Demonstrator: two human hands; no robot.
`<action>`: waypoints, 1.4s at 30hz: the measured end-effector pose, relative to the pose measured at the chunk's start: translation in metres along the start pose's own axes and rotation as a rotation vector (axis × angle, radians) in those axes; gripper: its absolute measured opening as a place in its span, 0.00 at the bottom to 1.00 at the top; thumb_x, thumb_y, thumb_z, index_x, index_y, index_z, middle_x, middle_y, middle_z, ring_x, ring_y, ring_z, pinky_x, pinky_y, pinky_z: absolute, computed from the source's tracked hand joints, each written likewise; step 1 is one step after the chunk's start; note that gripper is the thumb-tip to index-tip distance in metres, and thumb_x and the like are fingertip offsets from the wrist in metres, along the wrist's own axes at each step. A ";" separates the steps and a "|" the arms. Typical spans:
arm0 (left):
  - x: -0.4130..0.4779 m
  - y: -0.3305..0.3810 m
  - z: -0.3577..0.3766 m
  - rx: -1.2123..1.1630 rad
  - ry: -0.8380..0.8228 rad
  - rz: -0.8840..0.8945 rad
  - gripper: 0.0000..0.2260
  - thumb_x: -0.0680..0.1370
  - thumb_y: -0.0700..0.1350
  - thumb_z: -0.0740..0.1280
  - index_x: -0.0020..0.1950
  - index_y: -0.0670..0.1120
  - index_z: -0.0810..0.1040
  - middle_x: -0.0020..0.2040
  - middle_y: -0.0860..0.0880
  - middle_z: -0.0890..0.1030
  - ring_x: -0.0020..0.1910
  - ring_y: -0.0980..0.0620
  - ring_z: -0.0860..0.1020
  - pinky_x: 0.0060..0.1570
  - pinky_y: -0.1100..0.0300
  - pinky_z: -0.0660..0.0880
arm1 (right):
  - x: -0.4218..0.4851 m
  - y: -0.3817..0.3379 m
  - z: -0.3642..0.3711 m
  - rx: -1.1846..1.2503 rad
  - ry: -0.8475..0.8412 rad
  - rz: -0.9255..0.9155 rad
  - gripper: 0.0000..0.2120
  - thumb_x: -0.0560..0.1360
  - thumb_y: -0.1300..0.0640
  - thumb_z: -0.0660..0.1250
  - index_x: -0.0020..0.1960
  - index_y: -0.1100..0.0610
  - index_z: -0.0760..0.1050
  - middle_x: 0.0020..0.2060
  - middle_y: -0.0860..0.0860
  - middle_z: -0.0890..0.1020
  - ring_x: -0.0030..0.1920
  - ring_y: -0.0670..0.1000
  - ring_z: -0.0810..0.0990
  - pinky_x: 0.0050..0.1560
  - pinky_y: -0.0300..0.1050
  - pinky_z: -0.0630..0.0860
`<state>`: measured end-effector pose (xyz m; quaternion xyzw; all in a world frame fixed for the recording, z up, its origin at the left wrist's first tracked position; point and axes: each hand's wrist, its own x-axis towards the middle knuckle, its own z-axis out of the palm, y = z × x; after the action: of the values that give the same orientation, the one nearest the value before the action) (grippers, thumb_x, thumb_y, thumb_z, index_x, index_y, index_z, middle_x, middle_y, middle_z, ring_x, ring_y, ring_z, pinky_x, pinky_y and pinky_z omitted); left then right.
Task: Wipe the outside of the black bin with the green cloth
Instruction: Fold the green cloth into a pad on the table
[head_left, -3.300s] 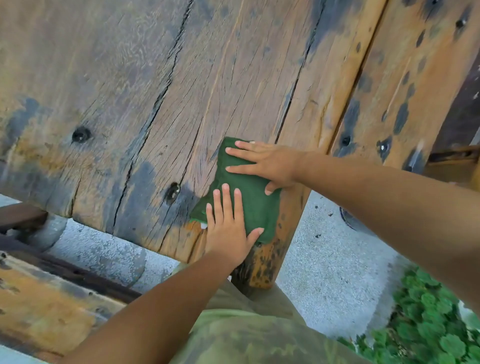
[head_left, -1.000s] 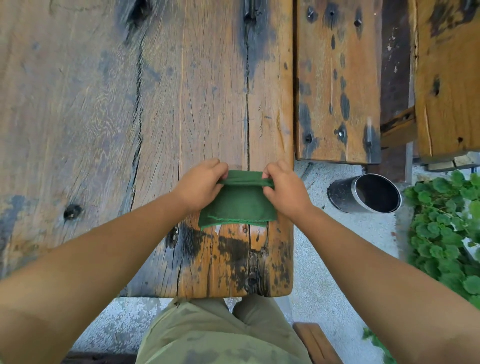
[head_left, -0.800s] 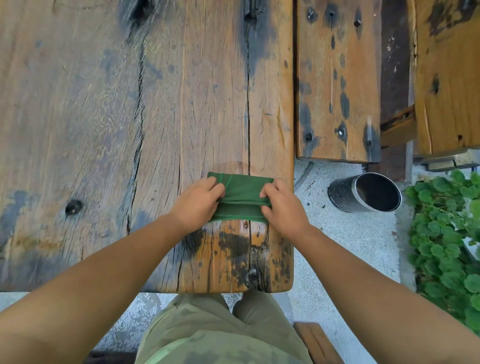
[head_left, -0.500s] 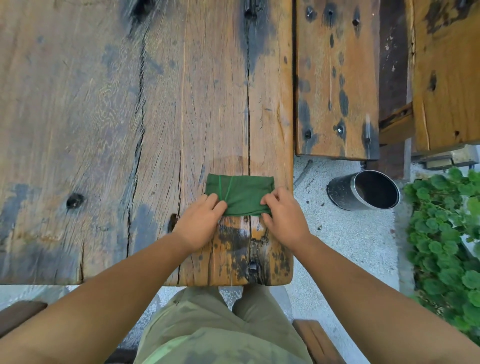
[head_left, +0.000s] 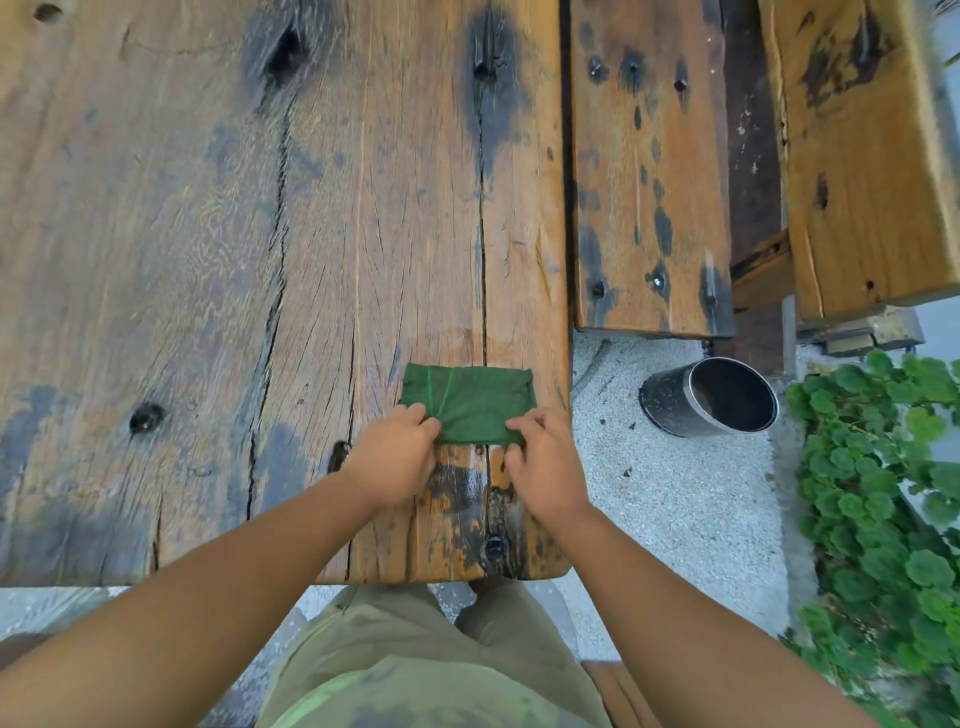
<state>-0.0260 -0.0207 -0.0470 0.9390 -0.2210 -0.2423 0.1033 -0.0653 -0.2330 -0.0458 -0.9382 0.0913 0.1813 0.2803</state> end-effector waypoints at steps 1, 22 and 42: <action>0.009 -0.001 -0.008 -0.098 -0.009 -0.029 0.08 0.80 0.45 0.59 0.50 0.46 0.78 0.46 0.48 0.76 0.45 0.47 0.76 0.43 0.55 0.76 | 0.005 -0.002 -0.005 0.055 0.009 0.037 0.16 0.78 0.62 0.64 0.65 0.58 0.77 0.62 0.53 0.73 0.55 0.51 0.77 0.58 0.46 0.76; 0.054 -0.034 -0.024 -0.341 0.006 -0.304 0.04 0.79 0.39 0.63 0.44 0.43 0.72 0.49 0.43 0.79 0.48 0.42 0.77 0.49 0.49 0.76 | 0.068 -0.006 -0.008 0.054 -0.005 0.210 0.07 0.78 0.56 0.68 0.52 0.54 0.70 0.47 0.53 0.77 0.42 0.54 0.77 0.35 0.45 0.68; 0.045 -0.036 -0.026 -0.727 -0.218 -0.602 0.06 0.81 0.39 0.61 0.46 0.41 0.75 0.41 0.40 0.82 0.33 0.45 0.79 0.42 0.49 0.81 | 0.147 -0.046 -0.026 -0.077 -0.212 -0.148 0.12 0.76 0.57 0.69 0.57 0.58 0.72 0.47 0.55 0.77 0.49 0.59 0.78 0.47 0.51 0.75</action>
<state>0.0357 -0.0076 -0.0539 0.8334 0.1502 -0.4201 0.3262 0.0895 -0.2200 -0.0607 -0.9281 -0.0153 0.2618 0.2645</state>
